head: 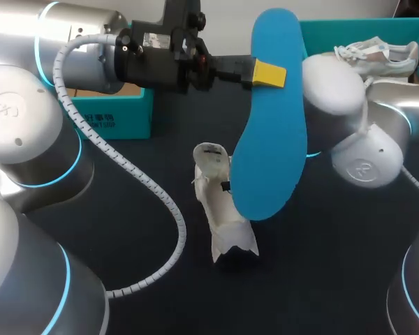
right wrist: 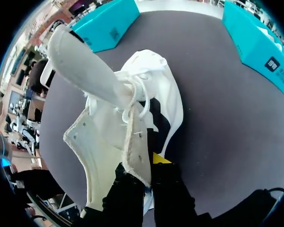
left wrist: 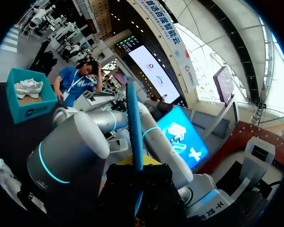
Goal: Take the shoe out of the shoebox, open the shoe tongue, remove and reinsert the insole, then place the shoe into the shoebox
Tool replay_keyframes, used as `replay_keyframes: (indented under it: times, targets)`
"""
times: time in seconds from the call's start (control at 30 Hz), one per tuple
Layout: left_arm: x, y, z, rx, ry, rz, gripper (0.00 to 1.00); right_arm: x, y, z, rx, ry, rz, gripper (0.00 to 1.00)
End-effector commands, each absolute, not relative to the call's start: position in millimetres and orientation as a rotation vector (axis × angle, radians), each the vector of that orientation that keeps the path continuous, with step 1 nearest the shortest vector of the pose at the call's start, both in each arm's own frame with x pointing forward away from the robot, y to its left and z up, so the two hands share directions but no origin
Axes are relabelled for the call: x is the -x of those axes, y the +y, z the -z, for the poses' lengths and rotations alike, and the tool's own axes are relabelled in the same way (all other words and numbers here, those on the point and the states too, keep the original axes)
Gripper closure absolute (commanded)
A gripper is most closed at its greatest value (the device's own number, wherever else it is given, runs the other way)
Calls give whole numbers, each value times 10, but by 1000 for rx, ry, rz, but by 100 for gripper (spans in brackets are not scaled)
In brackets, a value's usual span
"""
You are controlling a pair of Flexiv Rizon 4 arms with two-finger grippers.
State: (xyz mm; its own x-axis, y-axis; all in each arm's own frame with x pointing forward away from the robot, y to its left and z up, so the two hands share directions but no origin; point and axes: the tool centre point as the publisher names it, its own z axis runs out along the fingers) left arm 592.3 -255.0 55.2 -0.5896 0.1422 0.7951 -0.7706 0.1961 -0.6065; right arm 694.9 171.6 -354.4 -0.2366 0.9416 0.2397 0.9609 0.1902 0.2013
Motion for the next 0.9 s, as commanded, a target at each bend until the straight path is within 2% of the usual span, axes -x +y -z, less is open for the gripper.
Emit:
replay_keyframes:
  times: [0.03, 0.5, 0.9]
  targets:
    - [-5908, -2545, -534, -600, -1702, -1501, 100, -6917, 1750, 3473, 1933, -2394, 540, 100]
    - [-5908, -2545, -534, -600, -1702, -1501, 100, -7012, 1837, 3537, 1923, -2383, 624, 100]
    - [-5908, -2545, -534, -600, -1702, -1501, 100, -7026, 1881, 3781, 1948, -2338, 645, 100]
